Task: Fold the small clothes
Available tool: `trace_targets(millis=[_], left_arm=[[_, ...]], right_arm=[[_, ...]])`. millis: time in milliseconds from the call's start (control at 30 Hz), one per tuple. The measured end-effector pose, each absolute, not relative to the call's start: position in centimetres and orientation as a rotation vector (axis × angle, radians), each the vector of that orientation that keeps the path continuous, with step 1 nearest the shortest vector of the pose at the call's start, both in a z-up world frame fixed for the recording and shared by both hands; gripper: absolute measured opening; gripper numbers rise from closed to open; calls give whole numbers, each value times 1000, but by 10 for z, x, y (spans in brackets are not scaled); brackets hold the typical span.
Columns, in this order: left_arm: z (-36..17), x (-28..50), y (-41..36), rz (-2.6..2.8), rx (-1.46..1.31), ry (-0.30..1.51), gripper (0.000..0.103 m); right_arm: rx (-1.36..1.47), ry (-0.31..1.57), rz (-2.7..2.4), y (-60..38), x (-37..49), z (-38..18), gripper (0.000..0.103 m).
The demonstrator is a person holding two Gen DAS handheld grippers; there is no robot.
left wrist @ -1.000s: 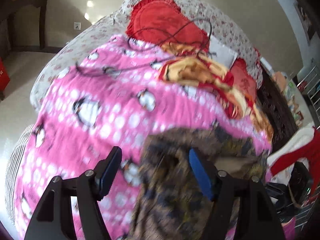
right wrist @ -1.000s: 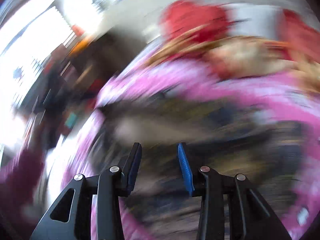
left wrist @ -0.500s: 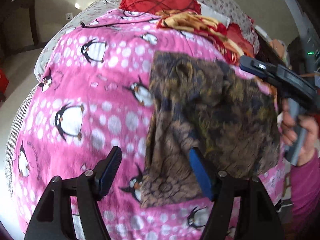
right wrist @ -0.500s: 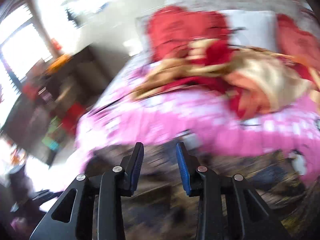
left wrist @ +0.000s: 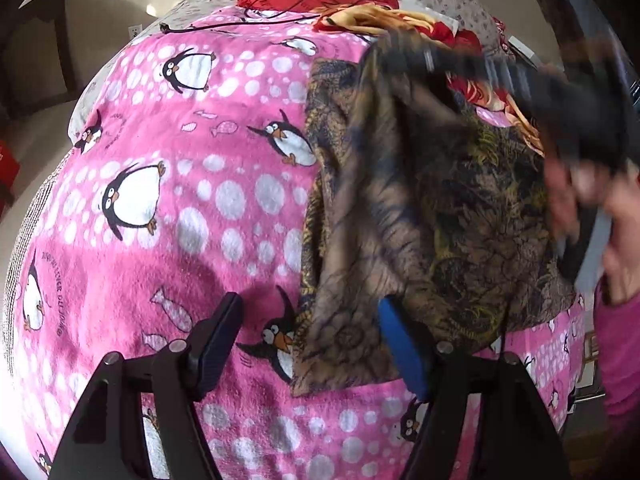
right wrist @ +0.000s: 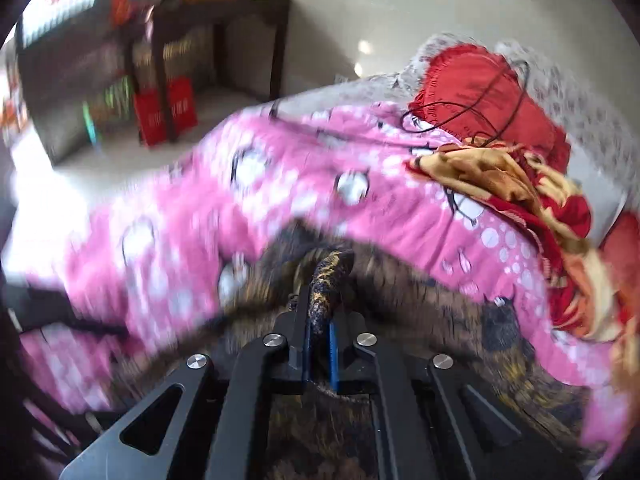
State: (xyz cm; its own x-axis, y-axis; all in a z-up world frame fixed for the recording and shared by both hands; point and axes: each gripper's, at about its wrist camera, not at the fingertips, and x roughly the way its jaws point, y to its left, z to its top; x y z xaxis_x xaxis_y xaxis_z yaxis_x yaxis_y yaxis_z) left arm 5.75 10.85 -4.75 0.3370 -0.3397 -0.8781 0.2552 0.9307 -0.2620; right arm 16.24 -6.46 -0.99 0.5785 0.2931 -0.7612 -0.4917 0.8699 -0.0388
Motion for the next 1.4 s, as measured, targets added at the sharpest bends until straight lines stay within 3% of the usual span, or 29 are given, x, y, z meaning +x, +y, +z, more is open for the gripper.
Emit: trace_targets(millis=[100, 267, 333, 400, 433, 600, 767, 833, 900, 1100, 1200, 1367, 1400], left_arm=[[-49, 56, 107, -377, -88, 1168, 74], [-40, 58, 105, -370, -110, 1180, 74], [-28, 57, 104, -382, -107, 1147, 74], [-17, 58, 102, -380, -89, 1113, 74], [-13, 58, 101, -381, -83, 1100, 74], [-6, 76, 78, -413, -102, 1062, 74], [-30, 113, 53, -349, -63, 1078, 75], [-45, 123, 55, -300, -76, 1137, 75], [-44, 121, 60, -298, -115, 1124, 75], [-23, 85, 74, -308, -80, 1097, 77], [-17, 61, 83, -314, -38, 1069, 84], [-25, 42, 99, -308, -86, 1089, 84], [-30, 41, 102, -300, -109, 1112, 84]], right_arm=[[-220, 789, 463, -55, 190, -2, 2], [-170, 912, 410, -44, 229, -44, 5], [-122, 900, 433, -56, 214, -39, 15], [-92, 866, 480, -74, 190, -23, 40], [-91, 854, 488, -84, 177, -16, 41], [-104, 835, 340, -179, 109, 2, 41], [-157, 921, -31, -297, 95, -27, 41], [-95, 958, -156, -343, 92, -38, 42], [78, 973, -130, -385, 85, -44, 48], [201, 911, -105, -399, 21, -9, 49], [239, 948, -56, -398, -11, -15, 49], [258, 1025, -11, -384, -64, -42, 49], [272, 1043, 12, -382, -67, -49, 36]])
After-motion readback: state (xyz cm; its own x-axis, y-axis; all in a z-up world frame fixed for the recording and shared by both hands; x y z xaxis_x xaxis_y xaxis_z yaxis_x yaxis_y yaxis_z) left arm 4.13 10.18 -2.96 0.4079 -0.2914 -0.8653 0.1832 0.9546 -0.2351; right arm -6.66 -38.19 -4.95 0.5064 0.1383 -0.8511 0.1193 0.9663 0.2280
